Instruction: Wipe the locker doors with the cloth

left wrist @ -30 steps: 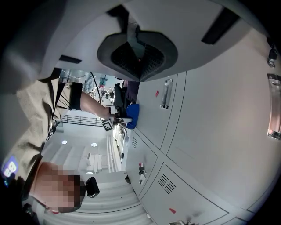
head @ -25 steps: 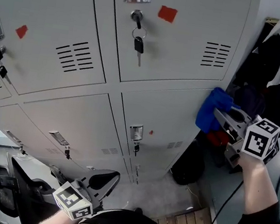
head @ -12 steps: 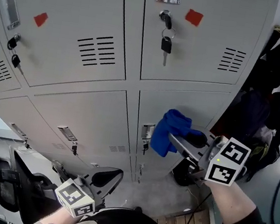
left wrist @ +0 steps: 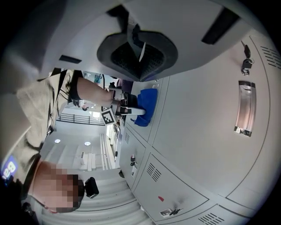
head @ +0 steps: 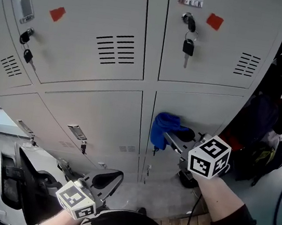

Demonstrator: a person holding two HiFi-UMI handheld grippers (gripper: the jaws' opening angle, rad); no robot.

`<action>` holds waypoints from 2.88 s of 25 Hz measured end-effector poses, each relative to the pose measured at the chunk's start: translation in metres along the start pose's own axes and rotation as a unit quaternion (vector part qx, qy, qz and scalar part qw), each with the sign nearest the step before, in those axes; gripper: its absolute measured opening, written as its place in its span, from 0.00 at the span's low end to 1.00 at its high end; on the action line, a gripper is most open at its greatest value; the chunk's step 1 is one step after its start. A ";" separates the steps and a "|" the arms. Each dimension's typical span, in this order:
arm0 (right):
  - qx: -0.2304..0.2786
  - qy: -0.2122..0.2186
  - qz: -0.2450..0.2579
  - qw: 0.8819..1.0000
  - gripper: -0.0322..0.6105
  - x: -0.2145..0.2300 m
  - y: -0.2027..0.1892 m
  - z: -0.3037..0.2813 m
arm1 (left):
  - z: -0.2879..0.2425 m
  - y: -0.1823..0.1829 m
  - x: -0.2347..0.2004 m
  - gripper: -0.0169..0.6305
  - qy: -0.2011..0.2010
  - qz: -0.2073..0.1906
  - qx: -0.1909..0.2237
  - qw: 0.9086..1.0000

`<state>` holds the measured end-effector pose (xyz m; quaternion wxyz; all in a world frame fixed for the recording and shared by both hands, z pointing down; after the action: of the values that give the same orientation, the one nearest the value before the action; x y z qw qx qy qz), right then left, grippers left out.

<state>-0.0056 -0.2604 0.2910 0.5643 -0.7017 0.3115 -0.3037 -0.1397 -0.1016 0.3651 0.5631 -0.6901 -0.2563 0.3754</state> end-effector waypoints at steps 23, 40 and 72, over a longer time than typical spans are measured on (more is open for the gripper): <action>0.041 -0.149 -0.077 0.985 0.13 0.146 -0.022 0.111 | -0.045 -0.012 0.018 0.03 -0.023 0.005 -0.022 0.999; 0.067 -0.087 -0.058 0.992 0.13 0.045 -0.038 0.094 | -0.020 -0.012 0.007 0.03 -0.030 0.015 -0.011 0.999; 0.055 -0.142 -0.075 0.985 0.13 0.088 -0.089 0.051 | 0.000 -0.014 -0.006 0.03 -0.009 0.011 -0.034 0.999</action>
<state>0.0976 -0.2835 0.3753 0.6164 -0.7269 0.1573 -0.2588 -0.1425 -0.1033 0.3800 0.5326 -0.7086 -0.2661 0.3787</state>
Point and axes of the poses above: the fingertips, and each gripper's own axes: z backward along the fingers, x to its right, y out of its top, the point moved 3 cm from there along z, backward along the fingers, and after that the axes turned 10 degrees about -y, right-handed, at the moved point
